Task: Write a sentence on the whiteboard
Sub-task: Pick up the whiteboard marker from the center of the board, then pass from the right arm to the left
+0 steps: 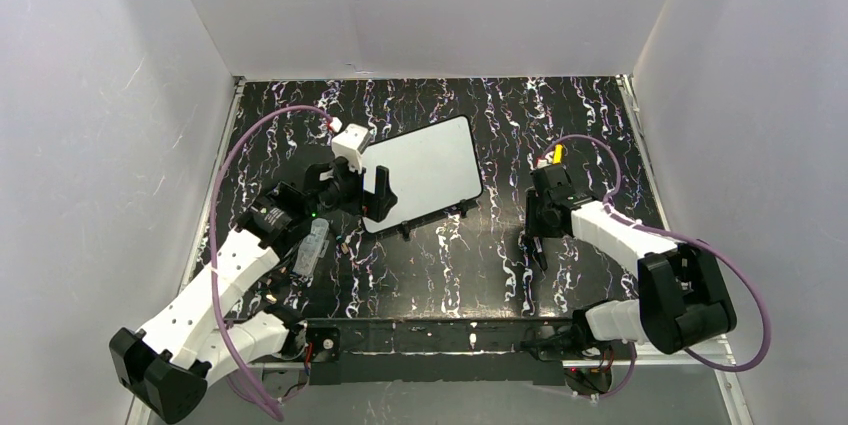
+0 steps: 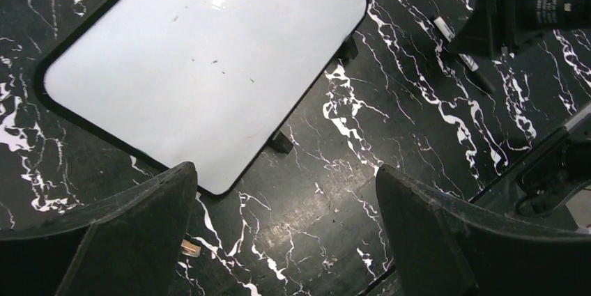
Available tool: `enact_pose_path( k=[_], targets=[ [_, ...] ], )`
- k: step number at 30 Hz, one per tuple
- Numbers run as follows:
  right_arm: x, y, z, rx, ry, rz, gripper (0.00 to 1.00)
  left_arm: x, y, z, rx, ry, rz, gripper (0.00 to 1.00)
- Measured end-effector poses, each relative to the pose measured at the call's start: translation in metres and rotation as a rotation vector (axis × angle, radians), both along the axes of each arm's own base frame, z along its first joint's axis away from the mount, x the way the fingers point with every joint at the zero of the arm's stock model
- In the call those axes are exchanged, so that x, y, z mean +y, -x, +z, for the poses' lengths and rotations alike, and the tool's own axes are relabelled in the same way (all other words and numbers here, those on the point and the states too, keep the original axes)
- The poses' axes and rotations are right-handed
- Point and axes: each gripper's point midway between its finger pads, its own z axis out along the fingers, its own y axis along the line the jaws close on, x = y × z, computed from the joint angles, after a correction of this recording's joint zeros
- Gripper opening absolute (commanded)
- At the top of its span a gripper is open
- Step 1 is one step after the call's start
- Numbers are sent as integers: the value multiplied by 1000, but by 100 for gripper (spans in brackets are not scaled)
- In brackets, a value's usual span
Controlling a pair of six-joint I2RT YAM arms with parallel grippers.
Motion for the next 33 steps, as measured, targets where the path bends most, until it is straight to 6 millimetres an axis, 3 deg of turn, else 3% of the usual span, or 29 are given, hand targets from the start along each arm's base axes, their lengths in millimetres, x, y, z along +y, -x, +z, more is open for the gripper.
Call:
enact_pose_path(
  k=[3, 10, 16, 19, 21, 27, 33],
  targets=[
    [0, 3, -6, 28, 11, 2, 37, -1, 6, -4, 4, 6, -26, 98],
    [1, 3, -8, 38, 13, 14, 4, -8, 10, 7, -18, 49, -65, 98],
    [15, 1, 6, 21, -64, 9, 1, -23, 20, 13, 14, 146, -112, 96],
    [35, -6, 38, -58, -189, 9, 1, -36, 29, 18, 48, 248, -123, 95],
    [54, -10, 70, -145, -311, 19, 1, -50, 38, 22, 71, 307, -147, 94],
    [103, -10, 157, -351, -631, 69, 1, -110, 64, 33, 170, 414, -266, 93],
    [137, -2, 208, -425, -847, 107, 1, -148, 63, 14, 276, 423, -275, 91]
  ],
)
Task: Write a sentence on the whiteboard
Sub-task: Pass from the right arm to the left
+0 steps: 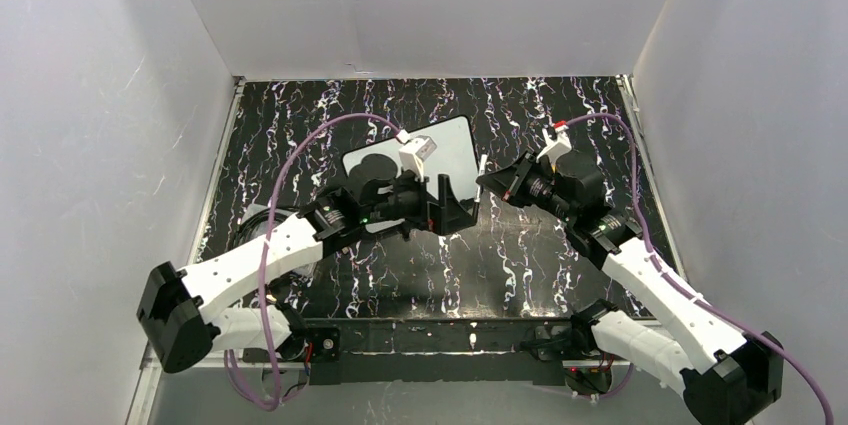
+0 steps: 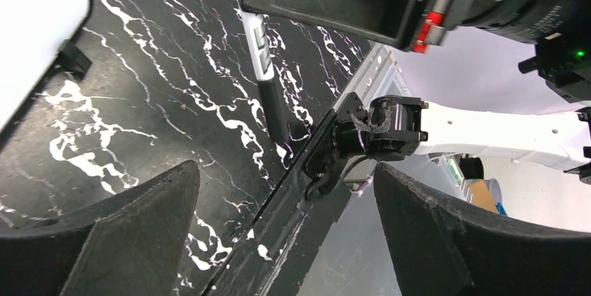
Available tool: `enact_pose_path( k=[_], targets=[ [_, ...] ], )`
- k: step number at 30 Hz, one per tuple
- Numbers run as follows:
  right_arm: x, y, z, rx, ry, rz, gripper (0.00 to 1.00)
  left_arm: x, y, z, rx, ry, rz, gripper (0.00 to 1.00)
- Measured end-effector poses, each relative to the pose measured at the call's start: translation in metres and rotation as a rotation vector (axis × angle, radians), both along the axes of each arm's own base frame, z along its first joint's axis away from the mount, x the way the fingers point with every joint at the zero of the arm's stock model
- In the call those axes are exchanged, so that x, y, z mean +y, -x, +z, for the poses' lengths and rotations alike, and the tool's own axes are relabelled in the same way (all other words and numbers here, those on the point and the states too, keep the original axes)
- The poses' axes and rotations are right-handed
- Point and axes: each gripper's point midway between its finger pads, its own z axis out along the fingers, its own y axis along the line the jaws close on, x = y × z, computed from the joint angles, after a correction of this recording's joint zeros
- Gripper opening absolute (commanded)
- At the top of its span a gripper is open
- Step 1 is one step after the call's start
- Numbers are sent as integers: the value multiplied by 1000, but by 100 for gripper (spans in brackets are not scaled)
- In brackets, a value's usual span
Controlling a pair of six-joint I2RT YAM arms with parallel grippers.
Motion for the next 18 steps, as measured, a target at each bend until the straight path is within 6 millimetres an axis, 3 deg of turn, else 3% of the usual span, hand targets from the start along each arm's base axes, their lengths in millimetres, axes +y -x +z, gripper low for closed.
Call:
enact_pose_path(
  k=[4, 11, 18],
  targets=[
    [11, 5, 20, -29, -79, 19, 1, -15, 5, -8, 34, -11, -29, 78],
    [22, 8, 48, -64, -190, 47, 1, -24, 9, -3, 40, 11, -46, 54],
    [24, 11, 51, -64, -205, 57, 1, -27, 7, -3, 44, 14, -44, 31]
  ],
)
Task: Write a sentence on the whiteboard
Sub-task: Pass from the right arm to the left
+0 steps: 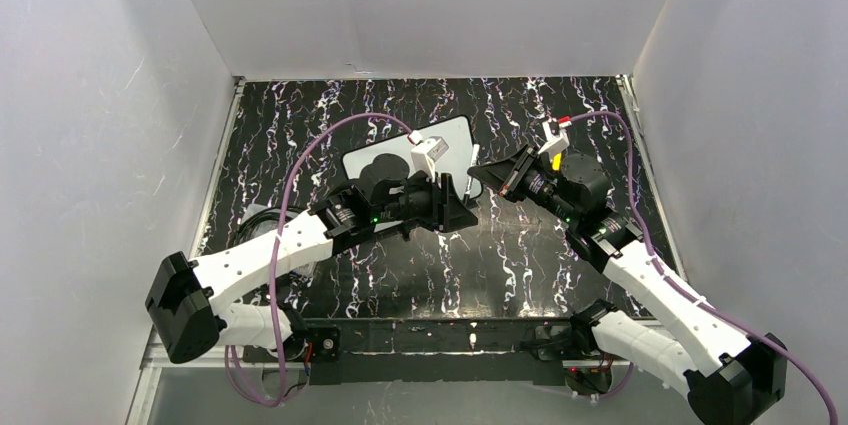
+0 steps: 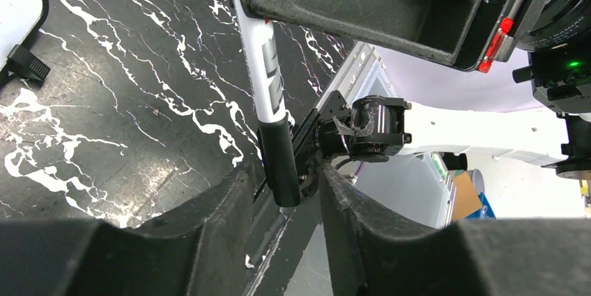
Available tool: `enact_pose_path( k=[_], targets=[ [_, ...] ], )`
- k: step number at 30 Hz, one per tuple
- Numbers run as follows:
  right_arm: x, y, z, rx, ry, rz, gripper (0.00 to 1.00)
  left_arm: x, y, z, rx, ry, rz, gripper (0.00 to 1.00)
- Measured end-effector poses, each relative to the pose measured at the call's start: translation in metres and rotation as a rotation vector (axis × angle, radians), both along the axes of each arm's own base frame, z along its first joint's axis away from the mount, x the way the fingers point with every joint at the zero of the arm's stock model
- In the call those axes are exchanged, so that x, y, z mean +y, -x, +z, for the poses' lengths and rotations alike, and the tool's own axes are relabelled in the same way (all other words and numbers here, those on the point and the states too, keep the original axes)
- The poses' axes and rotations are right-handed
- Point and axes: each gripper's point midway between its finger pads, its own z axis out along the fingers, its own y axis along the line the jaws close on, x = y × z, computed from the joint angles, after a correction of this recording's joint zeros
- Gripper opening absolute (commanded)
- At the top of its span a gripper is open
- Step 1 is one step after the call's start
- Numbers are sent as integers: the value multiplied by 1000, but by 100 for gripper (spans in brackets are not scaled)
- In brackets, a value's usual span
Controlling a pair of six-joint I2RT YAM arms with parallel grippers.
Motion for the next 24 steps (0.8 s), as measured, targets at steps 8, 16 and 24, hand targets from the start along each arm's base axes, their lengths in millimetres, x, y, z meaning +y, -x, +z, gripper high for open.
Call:
enact_pose_path(
  k=[8, 16, 24],
  targets=[
    [1, 5, 4, -3, -13, 18, 1, -1, -1, 4, -6, 10, 4, 16],
    [-2, 11, 2, -3, -21, 19, 18, 1, 1, 4, -12, 3, 0, 0],
    [-8, 18, -13, 17, 48, 28, 83, 13, 10, 8, -79, -10, -57, 0]
  ],
)
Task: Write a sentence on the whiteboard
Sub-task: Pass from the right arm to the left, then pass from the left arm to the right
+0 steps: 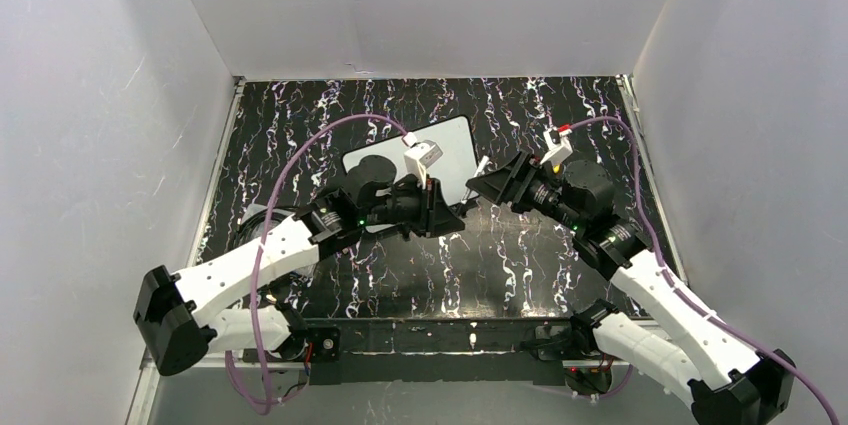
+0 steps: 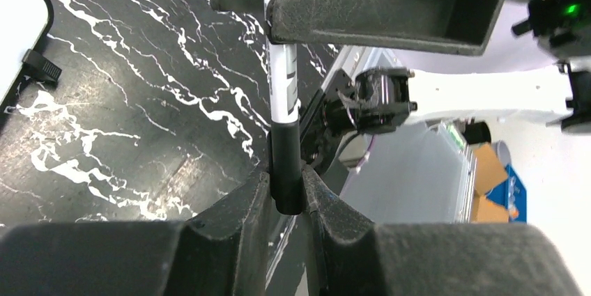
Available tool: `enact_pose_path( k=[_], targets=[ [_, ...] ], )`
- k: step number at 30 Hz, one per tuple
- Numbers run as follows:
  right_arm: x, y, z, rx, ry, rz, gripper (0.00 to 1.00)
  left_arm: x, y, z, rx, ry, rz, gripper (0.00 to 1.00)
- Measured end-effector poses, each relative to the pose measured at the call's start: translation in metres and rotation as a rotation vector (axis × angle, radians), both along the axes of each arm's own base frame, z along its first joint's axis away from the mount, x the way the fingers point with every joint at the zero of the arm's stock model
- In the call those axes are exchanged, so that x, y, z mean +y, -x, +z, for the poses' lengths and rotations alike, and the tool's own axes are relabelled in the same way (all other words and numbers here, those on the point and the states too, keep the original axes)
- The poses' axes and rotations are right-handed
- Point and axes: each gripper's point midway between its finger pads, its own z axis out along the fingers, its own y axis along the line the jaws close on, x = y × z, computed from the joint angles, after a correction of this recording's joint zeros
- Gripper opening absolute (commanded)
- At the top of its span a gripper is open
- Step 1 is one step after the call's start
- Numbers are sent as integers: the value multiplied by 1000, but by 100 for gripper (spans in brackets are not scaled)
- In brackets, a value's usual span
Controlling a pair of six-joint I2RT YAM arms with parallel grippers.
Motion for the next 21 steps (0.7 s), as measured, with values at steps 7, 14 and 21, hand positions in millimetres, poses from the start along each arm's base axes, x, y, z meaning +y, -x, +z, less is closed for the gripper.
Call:
enact_pose_path(
  k=[7, 14, 21],
  targets=[
    [-19, 13, 6, -61, 168, 9, 97, 41, 27, -11, -55, -96, -171, 0],
    [-19, 34, 30, -182, 253, 146, 93, 78, 68, -30, -77, -198, -397, 0],
    [15, 64, -6, -44, 241, 488, 80, 85, 98, -40, -22, -184, -584, 0]
  ],
)
